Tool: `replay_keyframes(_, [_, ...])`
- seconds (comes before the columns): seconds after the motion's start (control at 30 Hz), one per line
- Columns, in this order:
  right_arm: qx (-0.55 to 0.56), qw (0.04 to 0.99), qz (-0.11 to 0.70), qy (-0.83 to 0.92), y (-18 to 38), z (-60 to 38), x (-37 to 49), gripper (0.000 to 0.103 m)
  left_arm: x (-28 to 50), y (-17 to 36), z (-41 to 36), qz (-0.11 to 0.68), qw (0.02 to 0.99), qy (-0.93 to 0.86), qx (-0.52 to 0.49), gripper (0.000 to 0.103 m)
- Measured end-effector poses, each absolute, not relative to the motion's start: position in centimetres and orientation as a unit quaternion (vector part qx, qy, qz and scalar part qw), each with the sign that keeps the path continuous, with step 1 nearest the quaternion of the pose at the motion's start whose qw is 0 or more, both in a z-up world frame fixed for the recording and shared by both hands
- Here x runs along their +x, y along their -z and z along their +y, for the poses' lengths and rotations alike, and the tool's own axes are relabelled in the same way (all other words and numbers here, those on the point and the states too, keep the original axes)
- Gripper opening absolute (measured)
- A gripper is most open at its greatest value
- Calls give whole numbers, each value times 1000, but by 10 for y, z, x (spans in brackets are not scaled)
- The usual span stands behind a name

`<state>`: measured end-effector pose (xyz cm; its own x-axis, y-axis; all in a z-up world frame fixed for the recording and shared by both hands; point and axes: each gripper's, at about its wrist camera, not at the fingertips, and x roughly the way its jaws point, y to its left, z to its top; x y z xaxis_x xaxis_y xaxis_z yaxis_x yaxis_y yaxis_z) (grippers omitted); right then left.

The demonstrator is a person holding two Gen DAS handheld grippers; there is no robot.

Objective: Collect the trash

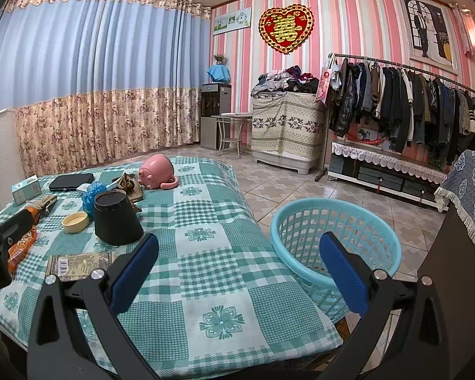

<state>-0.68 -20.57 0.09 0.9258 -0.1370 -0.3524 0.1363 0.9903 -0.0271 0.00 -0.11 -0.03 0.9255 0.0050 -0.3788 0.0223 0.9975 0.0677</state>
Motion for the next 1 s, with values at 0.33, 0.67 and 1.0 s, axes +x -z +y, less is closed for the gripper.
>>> replay_keyframes(0.33, [-1, 981, 180, 70, -1, -206, -7, 99, 0, 0, -1, 193, 981, 4, 36, 98])
replay_keyframes(0.67, [0, 981, 180, 69, 1, -206, -6, 99, 0, 0, -1, 193, 981, 4, 36, 98])
replay_keyframes(1.0, [0, 981, 182, 70, 1, -206, -6, 99, 1, 5, 3, 195, 980, 3, 37, 98])
